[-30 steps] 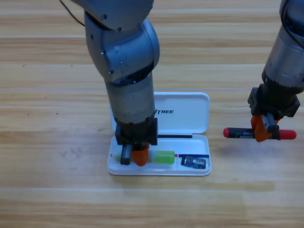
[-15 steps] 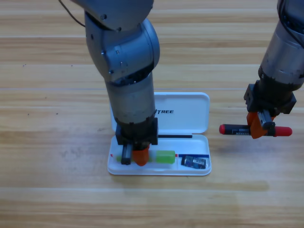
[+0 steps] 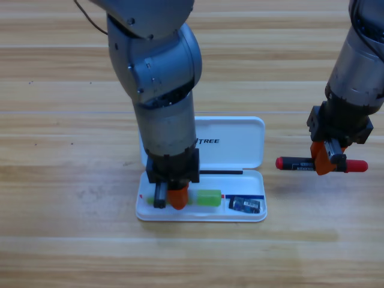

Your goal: Clean up eraser and pencils

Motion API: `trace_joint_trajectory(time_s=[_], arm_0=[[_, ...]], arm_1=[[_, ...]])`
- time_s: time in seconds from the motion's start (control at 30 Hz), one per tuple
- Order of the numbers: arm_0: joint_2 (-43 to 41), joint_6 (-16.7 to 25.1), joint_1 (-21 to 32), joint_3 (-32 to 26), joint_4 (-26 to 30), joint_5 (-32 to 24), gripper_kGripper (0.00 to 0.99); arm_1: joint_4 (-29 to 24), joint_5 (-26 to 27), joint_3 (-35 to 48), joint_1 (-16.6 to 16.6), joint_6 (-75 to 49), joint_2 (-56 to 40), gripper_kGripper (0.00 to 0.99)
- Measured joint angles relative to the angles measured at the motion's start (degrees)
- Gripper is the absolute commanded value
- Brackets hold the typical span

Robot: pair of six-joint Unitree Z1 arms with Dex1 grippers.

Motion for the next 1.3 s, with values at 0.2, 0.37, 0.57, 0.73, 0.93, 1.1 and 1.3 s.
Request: trace_joint_trajectory(time_s=[0.2, 0.37, 0.57, 0.73, 0.93, 1.1, 1.3], arm_0=[[0.02, -0.44, 0.0, -0.11, 0.0, 0.0, 0.0], [0.04, -1.04, 0.0, -0.11, 0.0, 0.0, 0.0], [0.07, -1.99, 0.01, -0.11, 0.0, 0.0, 0.0], [0.42, -2.19, 0.01, -0.11, 0.0, 0.0, 0.0], [1.42, -2.58, 0.01, -0.11, 0.0, 0.0, 0.0], [1.52, -2.65, 0.01, -0.13, 0.0, 0.0, 0.0], [1.52, -2.66, 0.01, -0.2, 0.0, 0.0, 0.0]], arm_1=[[0.01, 0.0, 0.0, 0.0, 0.0, 0.0, 0.0], [0.01, 0.0, 0.0, 0.0, 0.0, 0.0, 0.0], [0.01, 0.0, -0.07, 0.0, 0.01, 0.0, 0.0], [0.01, 0.0, -0.14, 0.0, 0.01, 0.0, 0.0], [0.01, 0.0, -0.15, 0.0, 0.01, 0.0, 0.0], [0.01, 0.0, -0.15, 0.0, 0.01, 0.0, 0.0], [0.01, 0.0, -0.15, 0.0, 0.01, 0.0, 0.0]])
